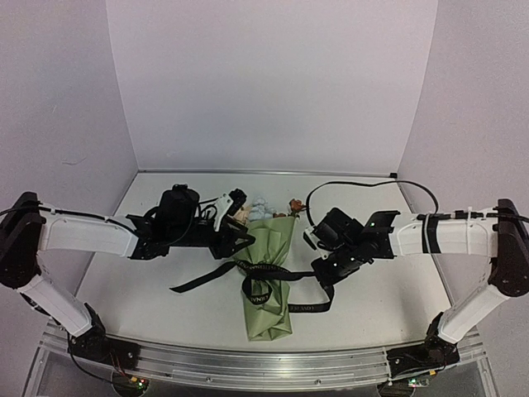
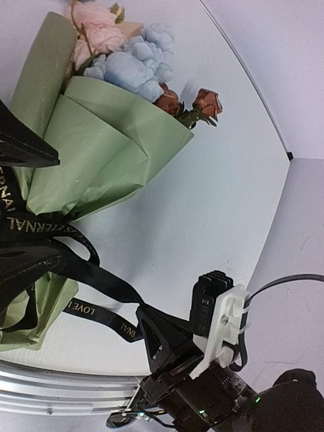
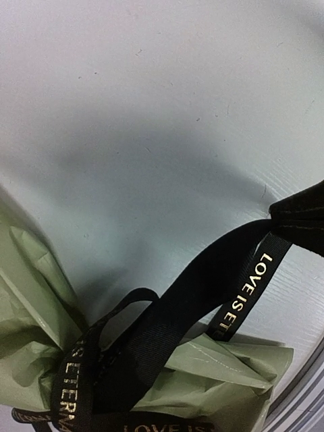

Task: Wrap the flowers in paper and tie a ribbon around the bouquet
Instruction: Cross the half-tied ribbon over the folded bouquet.

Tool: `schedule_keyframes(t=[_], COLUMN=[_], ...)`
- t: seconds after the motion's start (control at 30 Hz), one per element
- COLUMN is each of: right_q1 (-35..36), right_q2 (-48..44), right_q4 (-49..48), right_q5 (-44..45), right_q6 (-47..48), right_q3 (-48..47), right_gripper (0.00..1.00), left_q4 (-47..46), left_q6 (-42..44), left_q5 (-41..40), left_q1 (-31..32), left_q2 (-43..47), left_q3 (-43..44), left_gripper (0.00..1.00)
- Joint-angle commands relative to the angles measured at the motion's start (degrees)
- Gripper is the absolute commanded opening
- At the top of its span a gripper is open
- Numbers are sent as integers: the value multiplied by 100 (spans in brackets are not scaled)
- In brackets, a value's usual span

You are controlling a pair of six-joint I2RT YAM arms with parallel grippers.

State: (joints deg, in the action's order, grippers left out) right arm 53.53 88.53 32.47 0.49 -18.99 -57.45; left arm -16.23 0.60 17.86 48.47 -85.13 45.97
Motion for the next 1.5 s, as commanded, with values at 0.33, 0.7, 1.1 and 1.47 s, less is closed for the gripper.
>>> schedule_keyframes(t=[0.33,0.7,1.1,1.47], right_q1=[279,357,-101,-122], right_q2=[-310,-396,231,984], right_q4=[-994,-1244,-1454,-1679], right_q5=[247,-76,-486,-472], right_q6=[-739,-226,717,903], right_q3=[615,888,349,193], right_gripper=[0,38,65,62], left_q4=[2754,3243,3069,2939], left_q6=[1896,2216,2171,2057], left_q5=[1259,1071,1130,1162], left_q1=[8,100,110,101], left_q2=[-1935,-2299,-2263,-2235], left_q3=[2347,2609,2503,2457], left_gripper=[40,41,35,32])
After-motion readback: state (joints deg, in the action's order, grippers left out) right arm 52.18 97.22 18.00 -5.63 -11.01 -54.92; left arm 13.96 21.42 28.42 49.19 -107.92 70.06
